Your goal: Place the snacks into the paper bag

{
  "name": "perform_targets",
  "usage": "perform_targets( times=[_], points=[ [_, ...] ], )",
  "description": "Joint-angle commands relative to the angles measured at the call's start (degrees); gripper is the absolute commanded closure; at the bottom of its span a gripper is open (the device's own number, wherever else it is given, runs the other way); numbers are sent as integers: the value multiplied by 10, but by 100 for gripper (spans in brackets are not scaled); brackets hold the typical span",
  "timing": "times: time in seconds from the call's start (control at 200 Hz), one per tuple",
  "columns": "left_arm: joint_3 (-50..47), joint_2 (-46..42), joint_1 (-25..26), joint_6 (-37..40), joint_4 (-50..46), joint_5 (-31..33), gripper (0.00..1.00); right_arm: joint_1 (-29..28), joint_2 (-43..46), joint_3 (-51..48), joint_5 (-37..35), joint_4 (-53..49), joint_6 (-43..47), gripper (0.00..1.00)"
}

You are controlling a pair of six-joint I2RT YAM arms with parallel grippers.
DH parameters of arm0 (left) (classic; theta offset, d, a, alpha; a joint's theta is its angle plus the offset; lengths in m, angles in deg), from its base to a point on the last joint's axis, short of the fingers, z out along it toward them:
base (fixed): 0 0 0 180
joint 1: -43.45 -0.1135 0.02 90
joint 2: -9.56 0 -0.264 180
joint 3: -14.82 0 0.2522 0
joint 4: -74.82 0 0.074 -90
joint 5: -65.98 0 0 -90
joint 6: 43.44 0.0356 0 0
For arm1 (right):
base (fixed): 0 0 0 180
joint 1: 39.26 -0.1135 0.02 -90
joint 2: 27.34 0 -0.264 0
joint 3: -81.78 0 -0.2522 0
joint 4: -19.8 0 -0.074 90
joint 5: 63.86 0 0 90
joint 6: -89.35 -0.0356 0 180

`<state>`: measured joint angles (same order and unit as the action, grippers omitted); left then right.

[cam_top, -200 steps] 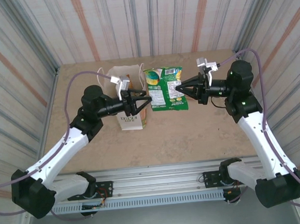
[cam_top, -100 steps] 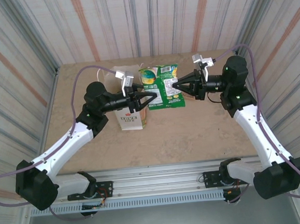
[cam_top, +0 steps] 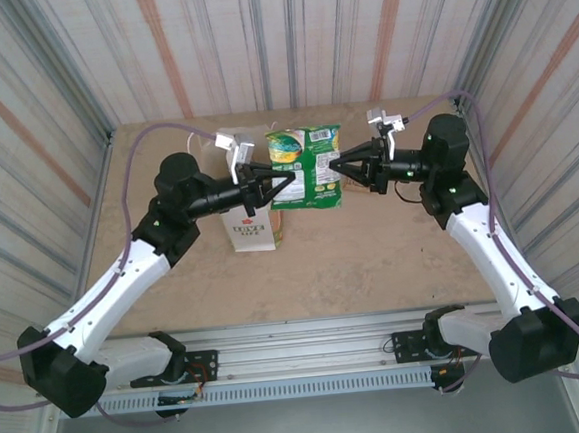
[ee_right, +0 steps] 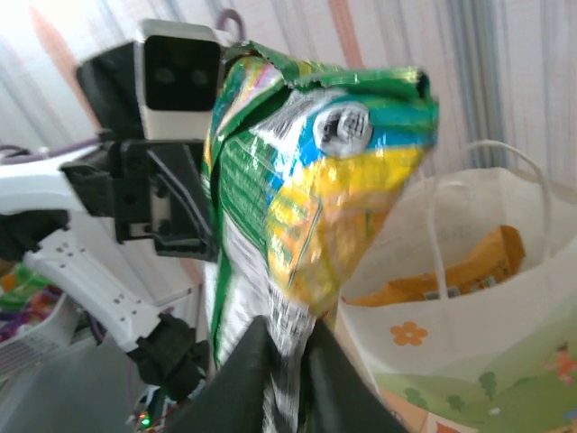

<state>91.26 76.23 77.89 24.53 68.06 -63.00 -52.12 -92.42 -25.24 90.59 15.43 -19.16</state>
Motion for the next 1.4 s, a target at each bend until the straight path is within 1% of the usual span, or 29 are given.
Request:
perform_targets(
  times=[0.0, 0.165, 0.266, 0.416, 0.496, 0.566, 0.631, 0.772, 0.887, 1.047, 1.137, 1.278, 1.393],
  points=[
    [66, -37, -1, 71, -129, 65, 100, 3, 21, -18, -82, -12, 19, 70],
    [170, -41, -1, 141, -314, 168, 100, 3, 36, -21, -154, -74, 35, 61],
    [240, -28, -1, 168, -422, 235, 100, 2, 38, -21, -173, -98, 34, 58],
    [320, -8, -2, 171, -535, 317, 100, -1, 36, -18, -184, -120, 34, 54],
    [382, 20, -5, 153, -610, 351, 100, -2, 35, -17, -189, -131, 35, 54],
    [444, 55, -7, 141, -682, 367, 100, -2, 35, -18, -192, -136, 36, 54],
    [487, 83, -7, 133, -730, 382, 100, -3, 34, -21, -190, -136, 37, 53],
    [520, 118, -8, 117, -773, 416, 100, -7, 34, -24, -191, -139, 38, 53],
    [572, 165, -11, 102, -831, 438, 100, -11, 36, -22, -203, -154, 41, 53],
    [653, 234, -17, 99, -901, 457, 100, -17, 30, -22, -239, -207, 44, 53],
    [711, 277, -24, 102, -944, 465, 100, -20, 25, -22, -248, -225, 46, 53],
    [811, 348, -30, 102, -1010, 474, 100, -21, 20, -23, -250, -227, 52, 53],
    [853, 387, -31, 96, -1045, 492, 100, -21, 19, -28, -247, -225, 63, 53]
  ],
)
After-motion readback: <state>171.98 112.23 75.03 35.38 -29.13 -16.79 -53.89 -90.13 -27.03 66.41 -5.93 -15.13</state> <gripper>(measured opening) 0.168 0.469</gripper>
